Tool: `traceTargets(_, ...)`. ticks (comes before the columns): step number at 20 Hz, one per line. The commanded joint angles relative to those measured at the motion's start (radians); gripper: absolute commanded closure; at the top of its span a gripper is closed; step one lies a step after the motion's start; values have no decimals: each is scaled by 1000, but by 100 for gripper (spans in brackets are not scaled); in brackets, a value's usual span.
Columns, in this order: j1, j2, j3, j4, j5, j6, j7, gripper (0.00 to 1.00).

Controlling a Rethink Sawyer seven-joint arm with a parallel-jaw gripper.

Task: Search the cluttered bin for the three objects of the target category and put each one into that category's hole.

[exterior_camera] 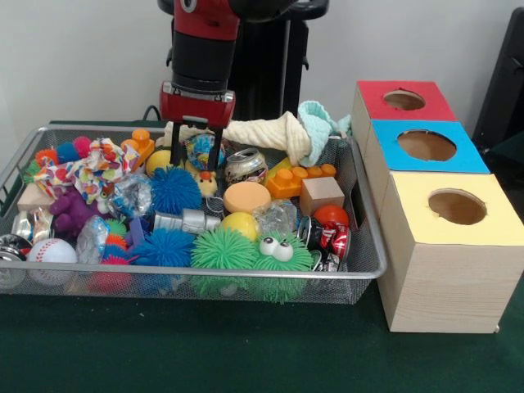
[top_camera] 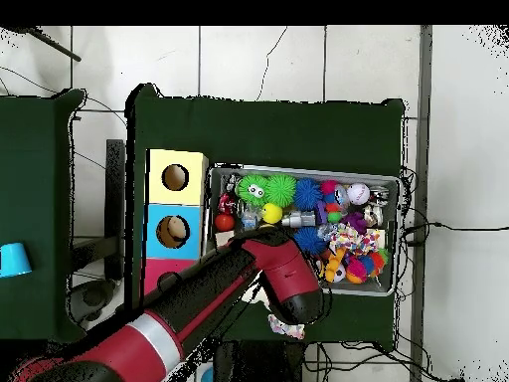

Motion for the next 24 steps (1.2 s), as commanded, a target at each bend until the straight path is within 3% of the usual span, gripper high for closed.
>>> traceTargets(1, -39, 54, 208, -60, 87, 84, -37, 0)
traceTargets(7, -63, 58, 243, -65, 93, 103, -62, 0)
traceTargets(13, -29, 82, 251, -57, 39, 65, 35, 0)
traceTargets(24, -15, 101, 268, -27, 39, 49, 32, 0)
